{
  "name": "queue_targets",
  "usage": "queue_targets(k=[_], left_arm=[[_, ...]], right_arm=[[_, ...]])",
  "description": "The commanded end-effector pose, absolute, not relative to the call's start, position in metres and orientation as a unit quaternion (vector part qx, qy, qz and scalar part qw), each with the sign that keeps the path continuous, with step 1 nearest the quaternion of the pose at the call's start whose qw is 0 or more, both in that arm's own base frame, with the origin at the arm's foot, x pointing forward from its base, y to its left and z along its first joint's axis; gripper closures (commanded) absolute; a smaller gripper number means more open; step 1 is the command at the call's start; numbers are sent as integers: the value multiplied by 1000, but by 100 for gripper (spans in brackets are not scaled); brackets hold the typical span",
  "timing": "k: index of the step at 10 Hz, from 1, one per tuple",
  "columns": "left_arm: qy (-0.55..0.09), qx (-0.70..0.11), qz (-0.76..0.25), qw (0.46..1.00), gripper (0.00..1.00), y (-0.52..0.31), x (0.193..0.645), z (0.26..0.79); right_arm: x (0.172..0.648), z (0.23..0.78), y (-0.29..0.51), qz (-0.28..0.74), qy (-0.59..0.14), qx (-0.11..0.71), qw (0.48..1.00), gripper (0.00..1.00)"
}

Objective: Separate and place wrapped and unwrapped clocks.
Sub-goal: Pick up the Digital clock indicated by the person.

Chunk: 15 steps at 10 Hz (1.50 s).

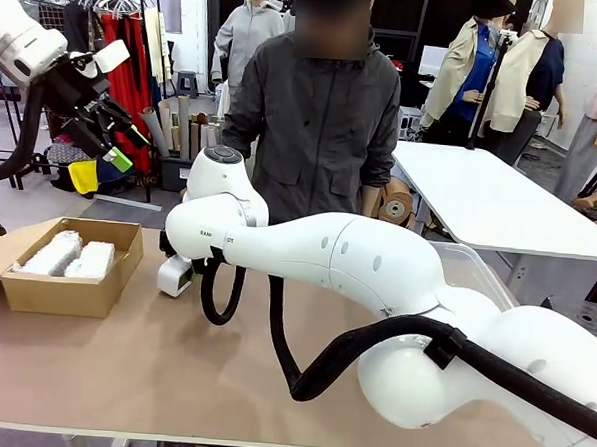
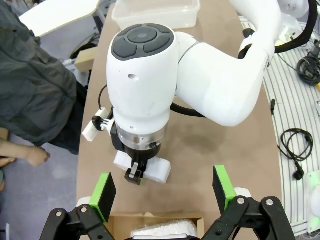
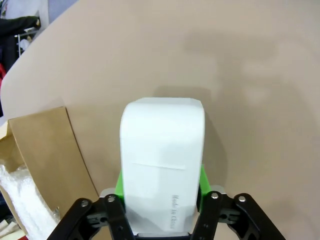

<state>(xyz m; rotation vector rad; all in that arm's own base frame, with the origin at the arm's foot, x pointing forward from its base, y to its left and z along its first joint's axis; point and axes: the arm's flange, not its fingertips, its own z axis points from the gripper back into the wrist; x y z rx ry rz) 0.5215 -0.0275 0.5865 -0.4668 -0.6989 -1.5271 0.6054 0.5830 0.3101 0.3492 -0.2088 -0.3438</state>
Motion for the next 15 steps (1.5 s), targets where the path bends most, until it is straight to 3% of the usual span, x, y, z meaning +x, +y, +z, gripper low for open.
queue_targets(k=[1,5,10,15], left_arm=[[-304,-203,-677,638,0,-24,519,587],[-304,-203,-677,638,0,-24,519,587],[-304,-203,-677,638,0,-24,519,587],[-304,-203,-677,638,0,-24,519,587]], right_arm=[[605,320,575,-172,-109,165,965,99],[579,375,532,-136,-98,120,979,100],[512,470,461,-92,-18,-11,996,100],[433,542,369,-11,-69,-130,989,100]])
